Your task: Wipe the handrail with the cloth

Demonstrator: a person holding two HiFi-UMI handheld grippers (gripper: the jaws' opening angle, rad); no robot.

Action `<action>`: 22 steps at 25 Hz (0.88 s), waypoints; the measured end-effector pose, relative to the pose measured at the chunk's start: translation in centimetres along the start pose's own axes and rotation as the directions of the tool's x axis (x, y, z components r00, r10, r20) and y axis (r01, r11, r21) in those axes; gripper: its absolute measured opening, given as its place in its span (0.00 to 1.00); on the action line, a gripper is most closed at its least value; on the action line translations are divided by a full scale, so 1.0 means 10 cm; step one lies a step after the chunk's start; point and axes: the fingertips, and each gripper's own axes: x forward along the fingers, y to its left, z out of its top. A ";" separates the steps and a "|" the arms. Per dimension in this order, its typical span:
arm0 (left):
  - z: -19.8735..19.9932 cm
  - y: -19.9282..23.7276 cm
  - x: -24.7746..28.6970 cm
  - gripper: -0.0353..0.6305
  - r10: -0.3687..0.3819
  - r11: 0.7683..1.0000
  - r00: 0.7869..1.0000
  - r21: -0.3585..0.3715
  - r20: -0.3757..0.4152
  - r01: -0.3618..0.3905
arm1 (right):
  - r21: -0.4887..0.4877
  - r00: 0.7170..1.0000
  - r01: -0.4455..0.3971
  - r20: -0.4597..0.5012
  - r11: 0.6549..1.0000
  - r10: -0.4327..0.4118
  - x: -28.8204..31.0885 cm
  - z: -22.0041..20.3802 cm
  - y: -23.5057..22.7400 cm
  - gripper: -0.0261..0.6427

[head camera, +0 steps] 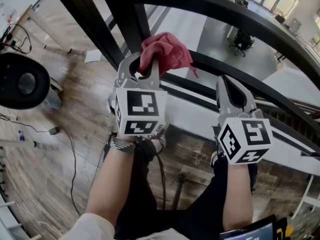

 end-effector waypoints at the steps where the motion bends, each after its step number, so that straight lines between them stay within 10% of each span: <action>1: -0.01 0.00 0.00 0.10 -0.006 1.000 1.000 -0.004 -0.003 0.006 | 0.000 1.000 -0.001 -0.001 1.000 0.001 0.00 0.00 0.00 0.04; 22: -0.08 -0.07 0.04 0.10 -0.079 0.989 0.996 -0.127 -0.039 0.073 | 0.008 1.000 -0.010 -0.011 1.000 0.010 0.01 -0.02 -0.02 0.04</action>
